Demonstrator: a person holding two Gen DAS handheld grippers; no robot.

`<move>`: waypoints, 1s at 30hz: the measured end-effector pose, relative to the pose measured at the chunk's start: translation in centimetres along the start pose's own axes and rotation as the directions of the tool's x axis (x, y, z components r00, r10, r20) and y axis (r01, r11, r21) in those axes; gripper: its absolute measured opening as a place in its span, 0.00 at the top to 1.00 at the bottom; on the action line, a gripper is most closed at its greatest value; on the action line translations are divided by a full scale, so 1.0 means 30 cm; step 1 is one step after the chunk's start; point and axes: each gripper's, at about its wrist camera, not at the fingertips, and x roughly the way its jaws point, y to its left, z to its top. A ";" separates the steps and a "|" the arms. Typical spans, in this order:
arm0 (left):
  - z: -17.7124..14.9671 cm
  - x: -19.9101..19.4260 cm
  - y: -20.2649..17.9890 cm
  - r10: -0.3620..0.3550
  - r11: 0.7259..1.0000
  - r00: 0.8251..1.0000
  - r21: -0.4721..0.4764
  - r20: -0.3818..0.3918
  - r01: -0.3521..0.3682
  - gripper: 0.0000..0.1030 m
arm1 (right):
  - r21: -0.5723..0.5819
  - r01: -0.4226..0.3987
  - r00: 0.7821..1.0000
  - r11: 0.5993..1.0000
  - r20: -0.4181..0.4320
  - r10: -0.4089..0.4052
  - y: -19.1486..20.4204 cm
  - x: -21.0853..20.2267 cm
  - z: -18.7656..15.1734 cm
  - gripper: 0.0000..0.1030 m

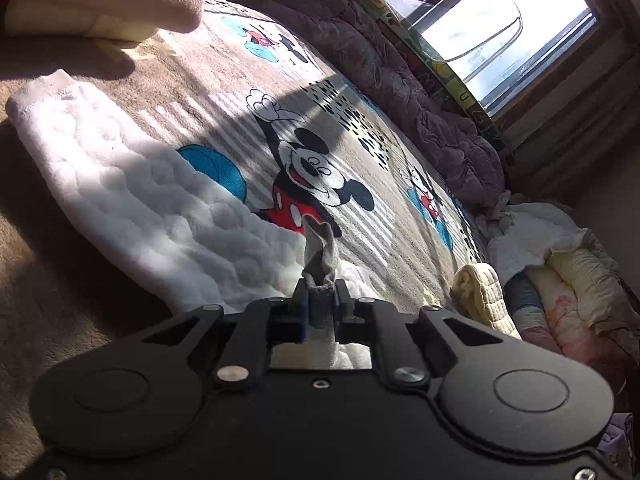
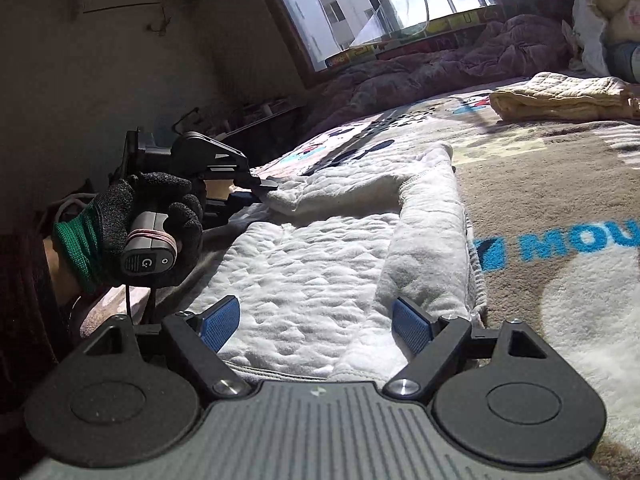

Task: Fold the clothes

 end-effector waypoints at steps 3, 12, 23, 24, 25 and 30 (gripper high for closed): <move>-0.070 -0.027 -0.088 -0.062 0.978 0.998 0.198 -0.015 0.064 0.93 | 0.063 -0.035 0.999 0.997 0.005 0.034 -0.025 -0.006 0.005 0.19; -0.279 -0.110 -0.351 -0.212 0.670 0.969 0.703 -0.126 0.238 0.94 | 0.473 -0.228 0.973 0.851 0.142 0.182 -0.205 -0.053 0.001 0.20; -0.553 -0.103 -0.400 -0.136 0.078 0.946 0.949 -0.293 0.305 0.94 | 0.714 -0.363 0.928 0.599 0.334 0.164 -0.375 -0.118 -0.056 0.22; -0.558 -0.103 -0.397 -0.131 0.051 0.945 0.949 -0.301 0.310 0.94 | 0.710 -0.354 0.931 0.610 0.331 0.155 -0.376 -0.120 -0.051 0.24; -0.563 -0.103 -0.394 -0.126 0.024 0.943 0.949 -0.309 0.315 0.94 | 0.705 -0.344 0.934 0.620 0.328 0.145 -0.378 -0.121 -0.047 0.26; -0.602 -0.104 -0.383 -0.084 -0.145 0.935 0.933 -0.344 0.330 0.94 | 0.650 -0.265 0.949 0.712 0.307 0.074 -0.390 -0.111 0.018 0.39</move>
